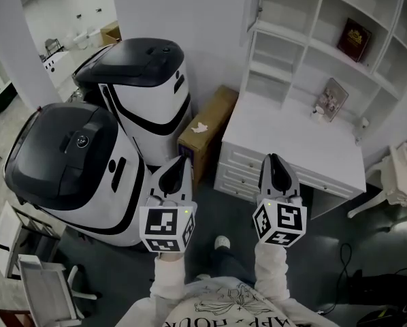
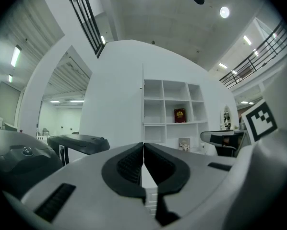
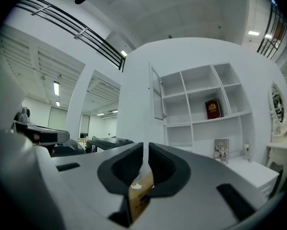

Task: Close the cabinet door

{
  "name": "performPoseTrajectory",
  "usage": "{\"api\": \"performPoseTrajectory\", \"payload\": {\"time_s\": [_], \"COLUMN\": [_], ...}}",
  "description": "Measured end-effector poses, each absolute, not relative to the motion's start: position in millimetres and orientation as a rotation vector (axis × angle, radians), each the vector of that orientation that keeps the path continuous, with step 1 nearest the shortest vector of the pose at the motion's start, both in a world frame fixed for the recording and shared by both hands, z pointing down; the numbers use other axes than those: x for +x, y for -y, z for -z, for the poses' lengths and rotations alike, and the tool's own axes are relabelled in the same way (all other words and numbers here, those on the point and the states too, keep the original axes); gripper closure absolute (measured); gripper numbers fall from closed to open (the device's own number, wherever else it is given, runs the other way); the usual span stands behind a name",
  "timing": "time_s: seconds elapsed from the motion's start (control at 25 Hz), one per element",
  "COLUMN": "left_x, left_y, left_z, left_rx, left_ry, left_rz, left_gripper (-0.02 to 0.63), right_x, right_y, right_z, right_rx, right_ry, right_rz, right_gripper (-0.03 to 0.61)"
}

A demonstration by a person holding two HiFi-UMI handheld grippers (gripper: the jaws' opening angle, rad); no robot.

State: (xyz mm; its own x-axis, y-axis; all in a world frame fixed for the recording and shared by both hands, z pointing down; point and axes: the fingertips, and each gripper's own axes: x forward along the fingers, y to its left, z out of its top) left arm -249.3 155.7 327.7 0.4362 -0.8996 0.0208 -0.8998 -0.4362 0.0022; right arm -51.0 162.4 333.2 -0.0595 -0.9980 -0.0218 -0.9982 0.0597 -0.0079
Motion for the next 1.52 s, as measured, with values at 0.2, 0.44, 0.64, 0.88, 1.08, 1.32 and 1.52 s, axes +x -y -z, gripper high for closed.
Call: {"api": "performPoseTrajectory", "payload": {"time_s": [0.2, 0.44, 0.64, 0.88, 1.08, 1.32, 1.52], "left_x": [-227.8, -204.2, -191.6, -178.5, -172.6, -169.7, -173.0], "left_y": [-106.7, -51.6, -14.8, 13.4, 30.7, 58.1, 88.5], "left_z": [-320.1, -315.6, -315.1, -321.5, -328.6, -334.1, -336.5], "left_rx": [2.645, 2.618, 2.586, 2.560, 2.549, 2.541, 2.553], "left_ry": [1.710, 1.742, 1.786, 1.818, 1.811, 1.794, 1.766], "left_rz": [-0.039, -0.034, -0.026, -0.049, -0.064, -0.075, -0.063], "left_gripper": [0.609, 0.609, 0.609, 0.609, 0.609, 0.609, 0.609], "right_x": [-24.4, -1.1, 9.0, 16.4, 19.7, 21.3, 17.8], "right_y": [-108.0, -43.7, -2.6, 30.6, 49.5, 73.9, 100.7], "right_z": [-321.9, -313.5, -310.8, -320.3, -328.3, -331.9, -333.3], "right_rx": [-2.112, -2.072, -2.026, -1.998, -1.996, -2.005, -2.028], "right_ry": [-2.272, -2.305, -2.347, -2.381, -2.394, -2.409, -2.400], "right_rz": [-0.031, -0.033, -0.045, -0.019, 0.002, 0.002, -0.003], "right_gripper": [0.547, 0.528, 0.520, 0.512, 0.509, 0.505, 0.500]}}
